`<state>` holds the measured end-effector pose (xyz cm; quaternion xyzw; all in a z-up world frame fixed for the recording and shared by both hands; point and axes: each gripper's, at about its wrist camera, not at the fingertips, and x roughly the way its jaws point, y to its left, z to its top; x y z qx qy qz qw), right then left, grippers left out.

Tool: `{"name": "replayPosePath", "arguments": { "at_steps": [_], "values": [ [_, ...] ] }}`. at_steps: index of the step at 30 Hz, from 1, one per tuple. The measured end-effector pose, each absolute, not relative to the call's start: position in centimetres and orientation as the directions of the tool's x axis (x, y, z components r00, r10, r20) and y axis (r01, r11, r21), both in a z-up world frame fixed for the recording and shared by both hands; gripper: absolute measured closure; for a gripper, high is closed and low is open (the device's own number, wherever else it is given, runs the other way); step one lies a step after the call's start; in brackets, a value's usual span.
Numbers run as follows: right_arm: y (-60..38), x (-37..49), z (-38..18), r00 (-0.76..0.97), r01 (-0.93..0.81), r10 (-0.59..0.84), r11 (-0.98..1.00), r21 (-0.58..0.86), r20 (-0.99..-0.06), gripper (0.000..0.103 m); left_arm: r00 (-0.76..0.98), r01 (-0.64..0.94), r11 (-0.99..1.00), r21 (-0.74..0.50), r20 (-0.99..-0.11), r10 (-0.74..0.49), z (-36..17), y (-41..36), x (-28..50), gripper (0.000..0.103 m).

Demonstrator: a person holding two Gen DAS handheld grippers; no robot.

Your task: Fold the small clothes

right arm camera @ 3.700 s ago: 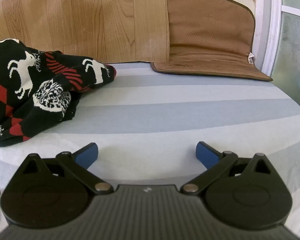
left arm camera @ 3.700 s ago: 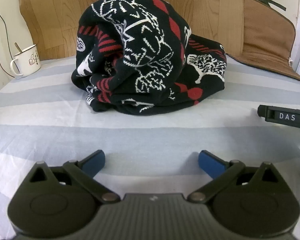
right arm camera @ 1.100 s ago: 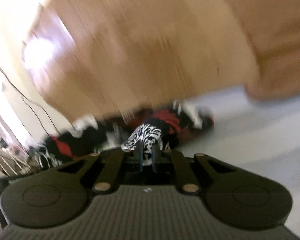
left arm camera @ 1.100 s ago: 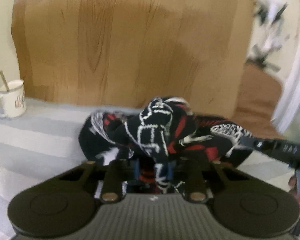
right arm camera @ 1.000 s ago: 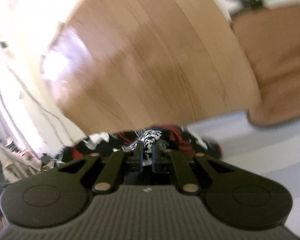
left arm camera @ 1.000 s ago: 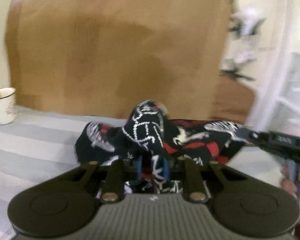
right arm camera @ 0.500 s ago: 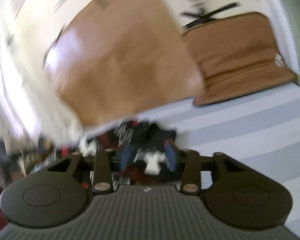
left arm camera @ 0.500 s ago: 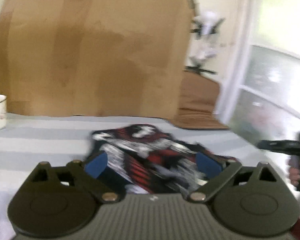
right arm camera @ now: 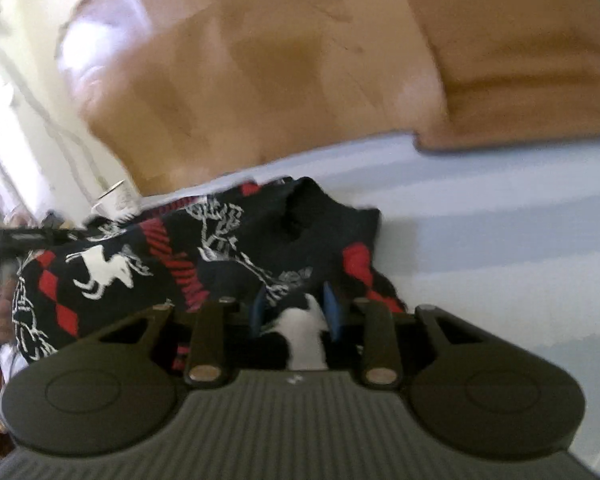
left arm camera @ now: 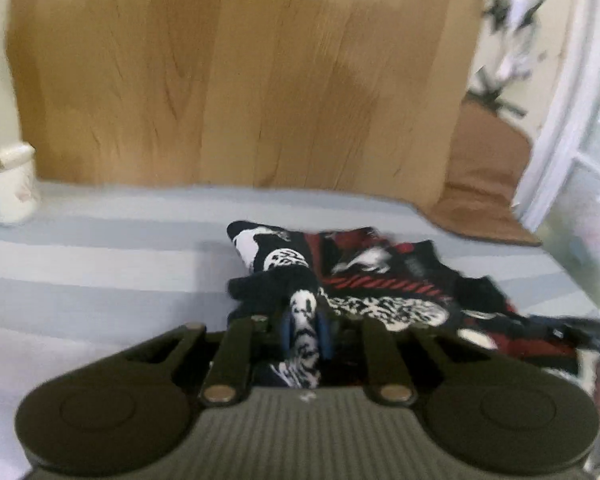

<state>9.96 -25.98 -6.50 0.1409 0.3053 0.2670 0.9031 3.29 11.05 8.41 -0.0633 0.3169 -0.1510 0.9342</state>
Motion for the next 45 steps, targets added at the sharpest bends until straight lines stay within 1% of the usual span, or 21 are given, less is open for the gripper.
{"name": "replayPosePath", "arguments": {
  "at_steps": [3, 5, 7, 9, 11, 13, 14, 18, 22, 24, 26, 27, 28, 29, 30, 31, 32, 34, 35, 38, 45],
  "values": [
    [-27.1, 9.8, -6.5, 0.631, -0.443, 0.624, 0.778, 0.447, -0.461, 0.058, 0.774, 0.226, 0.954, -0.198, -0.558, -0.299, 9.7, 13.6, -2.1, 0.092],
    [-28.2, 10.0, -6.6, 0.643, -0.430, 0.617, 0.781, 0.452, -0.454, 0.043, 0.767, 0.228, 0.956, -0.183, -0.572, -0.292, 9.8, 14.9, -4.8, 0.086],
    [-29.1, 10.6, -6.5, 0.669, -0.402, 0.597, 0.792, 0.460, -0.442, 0.040, 0.797, 0.201, 0.973, -0.113, -0.559, -0.230, 10.7, 15.3, -5.9, 0.058],
    [-30.2, 11.1, -6.4, 0.686, -0.372, 0.577, 0.802, 0.468, -0.443, 0.038, 0.830, 0.177, 0.983, -0.039, -0.530, -0.171, 12.0, 15.2, -5.4, 0.053],
    [-30.1, 12.1, -6.4, 0.697, -0.355, 0.565, 0.807, 0.472, -0.442, 0.029, 0.839, 0.198, 0.980, -0.011, -0.514, -0.176, 13.1, 14.6, -3.3, 0.047],
    [-29.9, 13.0, -6.6, 0.695, -0.360, 0.572, 0.801, 0.478, -0.435, 0.024, 0.835, 0.270, 0.963, 0.003, -0.498, -0.233, 13.7, 13.0, -0.3, 0.021],
    [-29.6, 13.5, -6.7, 0.690, -0.363, 0.575, 0.800, 0.477, -0.439, 0.023, 0.829, 0.304, 0.953, 0.011, -0.495, -0.259, 13.7, 12.1, 1.0, 0.016],
    [-27.8, 15.4, -7.8, 0.659, -0.391, 0.586, 0.802, 0.451, -0.472, 0.022, 0.740, 0.466, 0.884, 0.031, -0.562, -0.370, 12.3, 6.3, 8.4, 0.008],
    [-26.6, 16.8, -8.9, 0.625, -0.395, 0.586, 0.807, 0.439, -0.515, 0.022, 0.636, 0.584, 0.809, 0.073, -0.660, -0.400, 9.5, 0.9, 13.8, 0.008],
    [-26.5, 16.8, -9.0, 0.622, -0.418, 0.597, 0.801, 0.429, -0.507, 0.019, 0.583, 0.624, 0.779, 0.064, -0.701, -0.410, 8.1, -0.6, 15.6, 0.008],
    [-26.5, 16.7, -9.0, 0.616, -0.431, 0.605, 0.795, 0.427, -0.503, 0.019, 0.513, 0.670, 0.742, 0.029, -0.741, -0.435, 6.8, -1.8, 16.9, 0.015],
    [-26.6, 16.6, -9.0, 0.612, -0.438, 0.613, 0.789, 0.431, -0.500, 0.019, 0.480, 0.690, 0.723, 0.016, -0.759, -0.440, 6.2, -2.2, 17.2, 0.027],
    [-26.7, 16.5, -9.0, 0.608, -0.446, 0.622, 0.782, 0.436, -0.494, 0.018, 0.451, 0.701, 0.713, 0.009, -0.780, -0.434, 5.5, -2.5, 17.6, 0.048],
    [-26.6, 16.4, -9.1, 0.602, -0.456, 0.629, 0.776, 0.435, -0.491, 0.023, 0.423, 0.705, 0.709, 0.003, -0.804, -0.417, 4.6, -3.1, 17.9, 0.055],
    [-26.3, 16.2, -9.0, 0.593, -0.473, 0.635, 0.772, 0.424, -0.495, 0.032, 0.399, 0.706, 0.708, -0.007, -0.822, -0.407, 3.8, -3.4, 17.9, 0.060],
    [-25.9, 16.1, -8.9, 0.579, -0.495, 0.639, 0.769, 0.404, -0.506, 0.064, 0.410, 0.705, 0.709, 0.001, -0.817, -0.406, 3.7, -3.5, 17.5, 0.067],
    [-25.2, 15.7, -8.7, 0.577, -0.515, 0.626, 0.778, 0.360, -0.525, 0.088, 0.424, 0.704, 0.710, 0.013, -0.809, -0.406, 3.8, -3.7, 17.1, 0.071],
    [-24.4, 14.9, -7.8, 0.605, -0.532, 0.602, 0.793, 0.297, -0.522, 0.088, 0.481, 0.681, 0.730, 0.057, -0.786, -0.387, 4.6, -3.5, 15.6, 0.091],
    [-24.4, 14.3, -6.9, 0.636, -0.536, 0.591, 0.801, 0.267, -0.496, 0.088, 0.509, 0.668, 0.740, 0.076, -0.772, -0.380, 5.3, -3.2, 14.8, 0.095],
    [-24.4, 12.4, -2.9, 0.735, -0.539, 0.558, 0.826, 0.166, -0.385, 0.089, 0.606, 0.623, 0.773, 0.117, -0.698, -0.382, 8.6, -1.7, 12.2, 0.095],
    [-21.0, 5.3, 8.1, 0.862, -0.503, 0.502, 0.836, -0.218, -0.066, 0.089, 0.825, 0.505, 0.841, 0.192, -0.393, -0.406, 18.4, 1.9, 2.5, 0.095]
  ]
}}
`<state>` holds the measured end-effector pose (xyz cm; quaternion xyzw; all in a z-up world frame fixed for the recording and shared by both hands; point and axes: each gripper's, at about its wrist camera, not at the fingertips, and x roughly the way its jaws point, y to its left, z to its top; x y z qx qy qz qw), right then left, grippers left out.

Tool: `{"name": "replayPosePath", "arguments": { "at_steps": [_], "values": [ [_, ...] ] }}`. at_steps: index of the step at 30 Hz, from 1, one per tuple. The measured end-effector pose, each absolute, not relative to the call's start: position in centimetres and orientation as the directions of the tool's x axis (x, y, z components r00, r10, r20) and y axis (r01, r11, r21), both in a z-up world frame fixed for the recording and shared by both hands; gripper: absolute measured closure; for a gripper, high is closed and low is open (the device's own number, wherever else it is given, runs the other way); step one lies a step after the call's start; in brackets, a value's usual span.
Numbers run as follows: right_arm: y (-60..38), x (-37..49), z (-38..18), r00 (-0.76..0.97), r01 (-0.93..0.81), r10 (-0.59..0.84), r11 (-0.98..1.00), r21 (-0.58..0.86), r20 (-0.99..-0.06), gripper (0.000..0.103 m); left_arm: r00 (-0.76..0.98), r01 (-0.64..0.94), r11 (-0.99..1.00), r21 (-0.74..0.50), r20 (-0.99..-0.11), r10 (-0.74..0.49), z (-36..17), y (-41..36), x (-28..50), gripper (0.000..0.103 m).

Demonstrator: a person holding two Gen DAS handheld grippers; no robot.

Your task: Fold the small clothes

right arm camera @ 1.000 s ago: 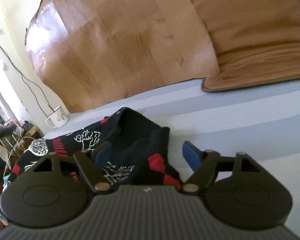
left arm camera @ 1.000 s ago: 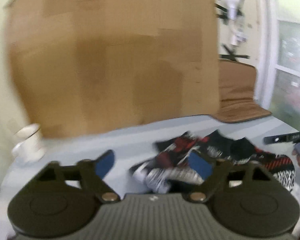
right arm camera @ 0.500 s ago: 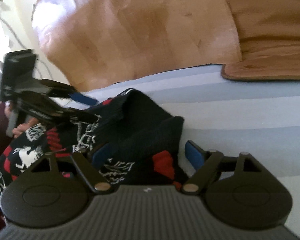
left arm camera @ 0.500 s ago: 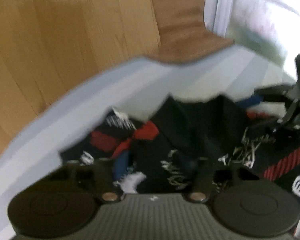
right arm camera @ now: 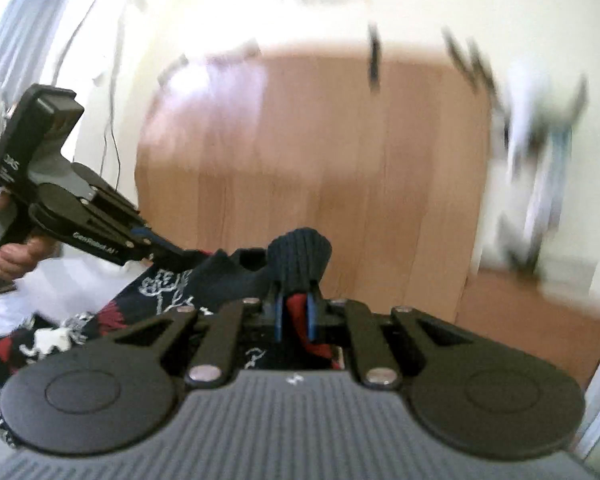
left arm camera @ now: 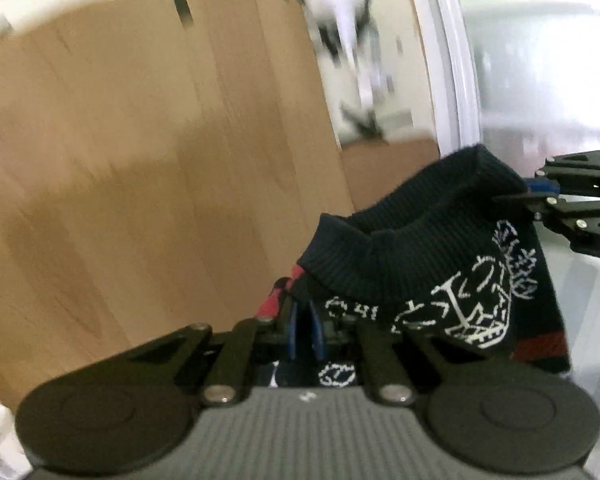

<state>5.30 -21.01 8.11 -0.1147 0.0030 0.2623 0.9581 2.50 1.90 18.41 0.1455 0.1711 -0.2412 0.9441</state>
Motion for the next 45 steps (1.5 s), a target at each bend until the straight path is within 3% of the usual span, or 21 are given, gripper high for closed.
{"name": "replayPosePath", "arguments": {
  "at_steps": [5, 15, 19, 23, 24, 26, 29, 32, 35, 40, 41, 44, 45],
  "values": [
    [-18.4, 1.5, 15.6, 0.866, -0.404, 0.480, 0.838, -0.366, 0.142, 0.089, 0.918, 0.385, 0.905, 0.182, -0.177, -0.355, 24.6, 4.8, -4.6, 0.097],
    [-15.7, -3.3, 26.4, 0.785, -0.256, 0.466, 0.843, -0.472, 0.407, 0.090, 0.962, 0.113, 0.985, 0.132, 0.234, -0.142, 33.7, 8.4, -17.9, 0.097],
    [-15.2, -3.6, 29.5, 0.769, -0.224, 0.457, 0.848, -0.481, 0.448, 0.090, 0.949, 0.025, 0.985, 0.168, 0.305, -0.076, 36.0, 6.9, -19.0, 0.097],
    [-15.6, -2.2, 30.9, 0.797, -0.244, 0.449, 0.852, -0.463, 0.405, 0.090, 0.938, -0.127, 0.974, 0.185, 0.342, 0.058, 36.3, 5.9, -17.4, 0.100],
    [-15.8, -1.3, 30.7, 0.810, -0.256, 0.445, 0.854, -0.453, 0.382, 0.090, 0.941, -0.137, 0.972, 0.190, 0.333, 0.068, 36.3, 5.6, -16.4, 0.100],
    [-15.8, 0.3, 30.0, 0.836, -0.285, 0.437, 0.863, -0.417, 0.332, 0.100, 0.968, -0.087, 0.979, 0.184, 0.249, 0.039, 36.1, 5.3, -13.7, 0.100],
    [-16.1, 5.3, 26.8, 0.885, -0.311, 0.401, 0.888, -0.340, 0.238, 0.100, 0.994, -0.042, 0.974, 0.222, 0.110, 0.018, 32.1, 4.1, -8.8, 0.099],
    [-16.8, 11.9, 20.1, 0.929, -0.347, 0.366, 0.909, -0.232, 0.047, 0.100, 0.996, 0.043, 0.967, 0.250, -0.081, -0.023, 25.7, 4.5, -5.4, 0.095],
    [-19.1, 15.9, 12.1, 0.901, -0.415, 0.384, 0.899, -0.141, -0.202, 0.097, 0.956, 0.124, 0.950, 0.286, -0.291, -0.037, 17.0, 5.8, -4.1, 0.094],
    [-25.2, 15.6, 1.9, 0.807, -0.472, 0.413, 0.881, -0.040, -0.423, 0.088, 0.825, 0.233, 0.956, 0.176, -0.556, -0.099, 8.3, 10.7, -5.2, 0.054],
    [-26.0, 15.3, 0.8, 0.800, -0.457, 0.397, 0.889, -0.028, -0.450, 0.080, 0.802, 0.244, 0.958, 0.149, -0.587, -0.113, 7.3, 11.3, -5.6, 0.051],
    [-29.3, 14.8, -3.2, 0.747, -0.411, 0.392, 0.907, 0.090, -0.536, 0.055, 0.732, 0.264, 0.963, 0.058, -0.662, -0.161, 4.9, 13.2, -6.5, 0.030],
    [-29.6, 14.9, -3.7, 0.735, -0.395, 0.396, 0.910, 0.126, -0.551, 0.053, 0.720, 0.263, 0.964, 0.024, -0.670, -0.180, 4.3, 13.8, -7.0, 0.020]
  ]
}}
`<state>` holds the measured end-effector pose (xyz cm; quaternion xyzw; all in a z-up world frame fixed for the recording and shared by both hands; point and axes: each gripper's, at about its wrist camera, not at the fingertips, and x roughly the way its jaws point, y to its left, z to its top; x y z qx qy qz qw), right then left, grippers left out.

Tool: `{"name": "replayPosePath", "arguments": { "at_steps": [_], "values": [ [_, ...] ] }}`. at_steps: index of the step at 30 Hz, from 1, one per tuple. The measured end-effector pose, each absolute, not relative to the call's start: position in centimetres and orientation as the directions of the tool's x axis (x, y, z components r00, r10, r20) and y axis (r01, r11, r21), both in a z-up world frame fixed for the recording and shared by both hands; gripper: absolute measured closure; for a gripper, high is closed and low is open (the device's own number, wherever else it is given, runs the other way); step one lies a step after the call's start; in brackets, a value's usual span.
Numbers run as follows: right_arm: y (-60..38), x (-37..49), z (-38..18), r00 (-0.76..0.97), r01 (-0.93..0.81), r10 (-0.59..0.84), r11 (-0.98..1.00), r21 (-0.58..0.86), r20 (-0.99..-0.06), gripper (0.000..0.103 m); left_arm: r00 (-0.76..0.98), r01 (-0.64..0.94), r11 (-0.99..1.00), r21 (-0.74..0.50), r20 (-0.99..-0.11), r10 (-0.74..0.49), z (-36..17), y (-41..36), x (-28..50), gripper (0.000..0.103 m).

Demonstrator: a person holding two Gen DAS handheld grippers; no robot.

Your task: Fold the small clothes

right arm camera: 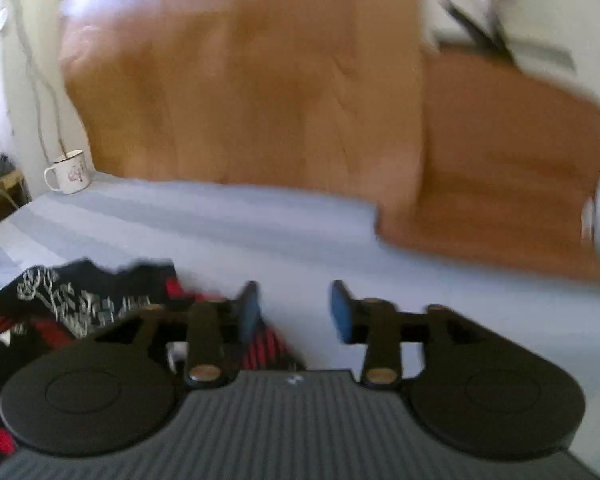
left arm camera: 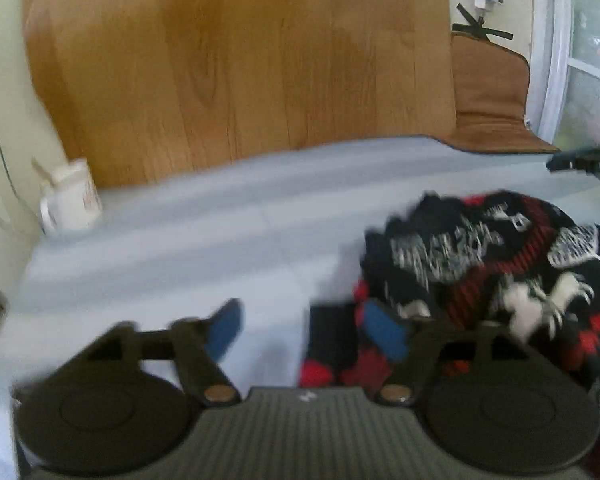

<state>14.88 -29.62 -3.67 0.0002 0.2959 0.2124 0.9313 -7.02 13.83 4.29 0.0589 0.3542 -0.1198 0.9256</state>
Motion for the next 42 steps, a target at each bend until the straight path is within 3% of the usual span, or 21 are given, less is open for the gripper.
{"name": "replayPosePath", "arguments": {
  "at_steps": [5, 6, 8, 9, 10, 11, 12, 17, 19, 21, 23, 26, 28, 32, 38, 39, 42],
  "values": [
    [-30.3, 14.2, -5.6, 0.675, -0.364, 0.434, 0.899, 0.243, -0.596, 0.034, 0.660, 0.288, 0.954, -0.088, -0.704, -0.264, 3.1, 14.9, -8.2, 0.018],
    [-29.8, 14.3, -5.9, 0.663, -0.370, 0.444, 0.894, 0.251, -0.603, 0.034, 0.652, 0.292, 0.953, -0.078, -0.713, -0.258, 2.7, 14.5, -8.3, 0.025],
    [-29.0, 14.3, -6.4, 0.642, -0.385, 0.455, 0.887, 0.254, -0.617, 0.037, 0.631, 0.300, 0.952, -0.055, -0.737, -0.241, 2.0, 13.6, -8.6, 0.054],
    [-28.3, 14.6, -6.6, 0.626, -0.398, 0.463, 0.882, 0.254, -0.627, 0.045, 0.610, 0.310, 0.949, -0.050, -0.755, -0.239, 1.3, 12.9, -8.4, 0.077],
    [-27.7, 14.7, -7.3, 0.611, -0.410, 0.465, 0.878, 0.247, -0.641, 0.081, 0.611, 0.316, 0.948, -0.040, -0.756, -0.236, 0.8, 12.2, -8.5, 0.084],
    [-26.9, 14.3, -7.1, 0.627, -0.411, 0.437, 0.889, 0.202, -0.645, 0.091, 0.634, 0.319, 0.948, 0.002, -0.743, -0.212, 0.8, 11.4, -8.8, 0.088],
    [-26.1, 14.1, -6.6, 0.656, -0.419, 0.404, 0.897, 0.137, -0.637, 0.091, 0.645, 0.327, 0.944, 0.045, -0.741, -0.188, 1.1, 10.8, -8.8, 0.090],
    [-26.7, 12.7, -1.1, 0.849, -0.331, 0.283, 0.943, -0.033, -0.447, 0.092, 0.754, 0.179, 0.961, 0.213, -0.657, 0.005, 3.6, 11.6, -6.3, 0.092],
    [-27.3, 12.3, 1.2, 0.913, -0.256, 0.206, 0.961, -0.101, -0.353, 0.092, 0.790, 0.114, 0.974, 0.195, -0.612, 0.030, 5.5, 12.9, -4.2, 0.092],
    [-28.0, 12.4, 2.6, 0.932, -0.216, 0.175, 0.971, -0.099, -0.316, 0.092, 0.817, 0.053, 0.981, 0.186, -0.573, 0.065, 6.8, 13.3, -2.1, 0.092],
    [-28.0, 12.9, 2.3, 0.930, -0.199, 0.154, 0.974, -0.105, -0.335, 0.092, 0.827, 0.044, 0.979, 0.200, -0.557, 0.076, 7.0, 12.5, 0.0, 0.091],
    [-26.6, 14.6, -1.5, 0.867, -0.224, 0.122, 0.961, -0.160, -0.483, 0.092, 0.788, 0.064, 0.974, 0.216, -0.610, 0.083, 5.3, 10.7, 3.3, 0.091],
    [-26.0, 15.3, -3.5, 0.844, -0.237, 0.119, 0.958, -0.165, -0.523, 0.092, 0.781, 0.069, 0.964, 0.255, -0.615, 0.107, 4.4, 9.5, 4.6, 0.091],
    [-25.8, 16.7, -1.9, 0.876, -0.211, 0.137, 0.971, -0.113, -0.462, 0.092, 0.797, 0.054, 0.964, 0.259, -0.593, 0.115, 5.3, 8.8, 6.6, 0.091],
    [-24.5, 20.1, 1.8, 0.930, -0.183, 0.135, 0.977, -0.111, -0.342, 0.091, 0.852, -0.044, 0.958, 0.285, -0.490, 0.184, 9.3, 8.7, 10.0, 0.091],
    [-24.4, 21.0, 1.7, 0.927, -0.176, 0.135, 0.980, -0.089, -0.350, 0.090, 0.842, -0.054, 0.954, 0.296, -0.499, 0.203, 9.1, 8.6, 11.0, 0.086],
    [-24.4, 23.9, -0.1, 0.870, -0.172, 0.142, 0.985, -0.020, -0.472, 0.062, 0.787, -0.075, 0.921, 0.382, -0.545, 0.290, 6.7, 8.3, 13.5, 0.077]
  ]
}}
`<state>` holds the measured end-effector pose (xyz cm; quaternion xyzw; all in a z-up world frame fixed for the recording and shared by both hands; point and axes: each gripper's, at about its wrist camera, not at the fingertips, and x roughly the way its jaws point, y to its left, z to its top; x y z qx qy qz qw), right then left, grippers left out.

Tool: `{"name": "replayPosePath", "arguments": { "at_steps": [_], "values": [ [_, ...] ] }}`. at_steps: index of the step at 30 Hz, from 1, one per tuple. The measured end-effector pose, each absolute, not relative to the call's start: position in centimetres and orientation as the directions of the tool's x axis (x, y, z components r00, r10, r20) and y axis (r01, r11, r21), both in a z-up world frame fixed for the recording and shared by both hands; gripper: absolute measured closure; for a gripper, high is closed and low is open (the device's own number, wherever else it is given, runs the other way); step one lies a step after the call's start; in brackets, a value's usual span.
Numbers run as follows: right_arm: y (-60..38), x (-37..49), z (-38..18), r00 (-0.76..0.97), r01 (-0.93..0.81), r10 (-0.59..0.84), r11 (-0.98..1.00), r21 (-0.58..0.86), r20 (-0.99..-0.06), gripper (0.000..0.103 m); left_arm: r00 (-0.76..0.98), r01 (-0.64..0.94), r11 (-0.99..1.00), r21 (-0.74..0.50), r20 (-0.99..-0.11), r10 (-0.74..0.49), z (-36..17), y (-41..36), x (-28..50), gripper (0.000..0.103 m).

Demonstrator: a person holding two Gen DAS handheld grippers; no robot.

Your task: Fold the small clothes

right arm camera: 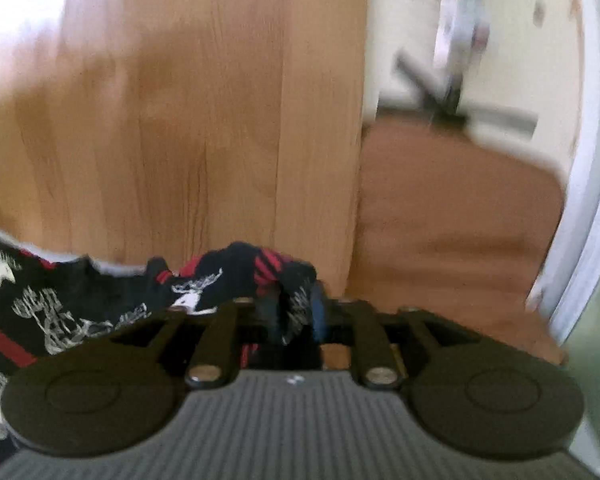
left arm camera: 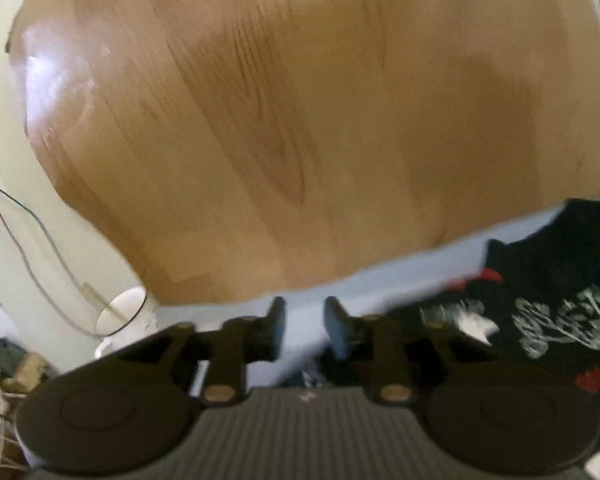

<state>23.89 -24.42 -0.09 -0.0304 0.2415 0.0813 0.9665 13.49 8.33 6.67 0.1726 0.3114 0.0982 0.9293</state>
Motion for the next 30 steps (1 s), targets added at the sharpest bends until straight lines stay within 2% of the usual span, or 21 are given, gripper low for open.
{"name": "replayPosePath", "arguments": {
  "at_steps": [1, 4, 6, 8, 10, 12, 13, 16, 18, 19, 20, 21, 22, 23, 24, 27, 28, 30],
  "values": [
    [-24.8, 24.1, -0.9, 0.855, -0.175, 0.151, 0.985, -0.003, -0.496, 0.060, 0.775, -0.070, 0.920, 0.385, -0.560, 0.293, 6.1, 8.6, 13.4, 0.077],
    [-27.4, 21.9, -1.9, 0.854, -0.188, 0.197, 0.980, 0.067, -0.481, 0.060, 0.778, -0.035, 0.954, 0.297, -0.591, 0.212, 5.6, 10.5, 10.2, 0.077],
    [-30.1, 19.9, -2.5, 0.855, -0.173, 0.211, 0.977, 0.123, -0.474, 0.060, 0.784, -0.002, 0.975, 0.221, -0.606, 0.139, 5.7, 11.8, 7.1, 0.071],
    [-32.8, 17.6, -3.6, 0.850, -0.138, 0.205, 0.976, 0.170, -0.485, 0.060, 0.798, 0.044, 0.982, 0.182, -0.597, 0.075, 5.8, 12.7, 3.9, 0.062],
    [-35.0, 15.9, -4.8, 0.831, -0.099, 0.203, 0.970, 0.222, -0.517, 0.059, 0.808, 0.055, 0.982, 0.179, -0.586, 0.062, 5.2, 13.6, 0.8, 0.037],
    [-36.2, 14.7, -6.0, 0.806, -0.078, 0.230, 0.954, 0.289, -0.545, 0.059, 0.793, 0.067, 0.988, 0.140, -0.609, 0.032, 4.6, 14.4, -1.1, 0.024],
    [-36.3, 13.8, -6.6, 0.794, -0.071, 0.249, 0.944, 0.322, -0.554, 0.058, 0.776, 0.078, 0.992, 0.101, -0.631, 0.004, 4.1, 14.9, -1.8, 0.021],
    [-35.2, 12.5, -7.7, 0.768, -0.086, 0.289, 0.931, 0.355, -0.572, 0.058, 0.724, 0.058, 0.998, 0.018, -0.689, -0.030, 2.5, 16.0, -3.0, 0.020],
    [-33.3, 12.3, -7.9, 0.764, -0.121, 0.292, 0.941, 0.317, -0.575, 0.057, 0.711, 0.047, 0.999, -0.027, -0.701, -0.052, 1.8, 16.3, -3.8, 0.020],
    [-32.4, 12.5, -8.0, 0.771, -0.132, 0.272, 0.953, 0.273, -0.576, 0.057, 0.710, 0.042, 0.998, -0.045, -0.702, -0.062, 1.3, 16.6, -4.2, 0.021],
    [-31.3, 12.7, -8.0, 0.777, -0.140, 0.249, 0.964, 0.226, -0.579, 0.062, 0.707, 0.037, 0.997, -0.065, -0.703, -0.072, 1.0, 16.5, -4.3, 0.025],
    [-30.3, 13.0, -8.0, 0.781, -0.147, 0.229, 0.972, 0.185, -0.581, 0.073, 0.702, 0.030, 0.996, -0.089, -0.707, -0.084, 0.7, 16.4, -4.4, 0.046],
    [-29.5, 13.1, -8.0, 0.783, -0.167, 0.220, 0.975, 0.144, -0.581, 0.092, 0.698, 0.021, 0.995, -0.099, -0.711, -0.086, 0.3, 16.2, -4.5, 0.063],
    [-28.6, 13.1, -7.9, 0.790, -0.193, 0.214, 0.976, 0.099, -0.575, 0.093, 0.713, 0.003, 0.997, -0.076, -0.699, -0.056, 0.5, 15.9, -4.8, 0.077],
    [-27.8, 13.2, -7.8, 0.799, -0.206, 0.180, 0.978, 0.020, -0.574, 0.093, 0.711, -0.011, 0.999, -0.042, -0.702, -0.022, 0.6, 15.6, -4.8, 0.097],
    [-26.7, 12.9, -7.1, 0.872, -0.167, 0.001, 0.941, -0.295, -0.489, 0.093, 0.732, -0.057, 0.998, -0.040, -0.681, 0.015, 1.5, 16.5, -5.0, 0.098],
    [-26.6, 13.0, -6.8, 0.902, -0.117, -0.080, 0.900, -0.419, -0.424, 0.093, 0.741, -0.083, 0.996, -0.024, -0.670, 0.045, 2.0, 17.0, -4.9, 0.098],
    [-26.0, 12.9, -7.0, 0.953, 0.032, -0.237, 0.700, -0.713, -0.190, 0.093, 0.758, -0.143, 0.990, 0.011, -0.642, 0.117, 2.9, 18.0, -4.5, 0.098]
  ]
}}
